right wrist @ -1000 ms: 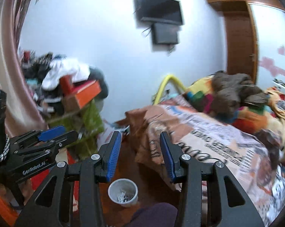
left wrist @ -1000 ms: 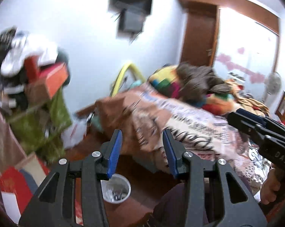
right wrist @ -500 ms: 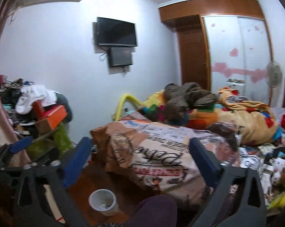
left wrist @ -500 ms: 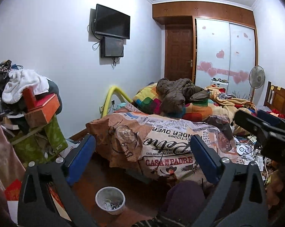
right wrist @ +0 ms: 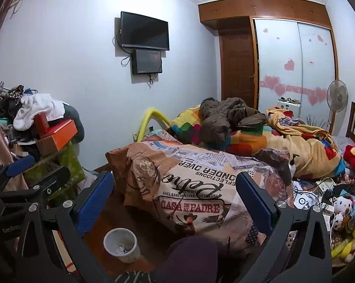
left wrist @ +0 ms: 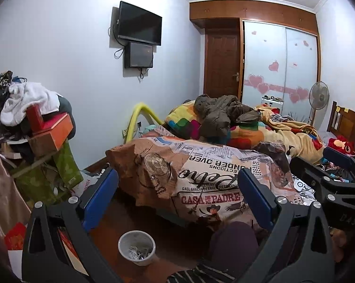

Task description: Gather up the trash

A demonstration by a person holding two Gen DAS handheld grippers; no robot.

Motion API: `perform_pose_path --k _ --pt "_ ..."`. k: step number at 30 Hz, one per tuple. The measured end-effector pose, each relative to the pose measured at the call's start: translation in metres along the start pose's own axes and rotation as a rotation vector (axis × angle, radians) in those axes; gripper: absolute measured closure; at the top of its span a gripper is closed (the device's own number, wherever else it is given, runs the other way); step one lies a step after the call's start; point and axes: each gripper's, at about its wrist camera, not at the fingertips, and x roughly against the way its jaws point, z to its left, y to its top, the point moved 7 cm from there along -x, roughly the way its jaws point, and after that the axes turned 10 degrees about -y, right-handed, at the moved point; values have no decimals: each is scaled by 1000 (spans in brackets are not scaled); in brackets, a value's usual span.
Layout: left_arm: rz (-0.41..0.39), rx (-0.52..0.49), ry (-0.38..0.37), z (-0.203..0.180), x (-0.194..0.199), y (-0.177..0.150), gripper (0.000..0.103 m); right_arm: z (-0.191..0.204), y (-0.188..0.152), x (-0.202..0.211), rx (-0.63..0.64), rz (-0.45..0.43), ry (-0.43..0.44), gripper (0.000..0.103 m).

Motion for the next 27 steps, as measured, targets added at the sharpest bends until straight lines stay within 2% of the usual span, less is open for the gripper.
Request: perform_pose_path --k 11,27 --pt "31 18 3 8 -8 -10 1 1 0 3 16 -4 -5 0" --pt "27 9 17 10 -5 -8 1 -3 0 3 21 2 6 0"
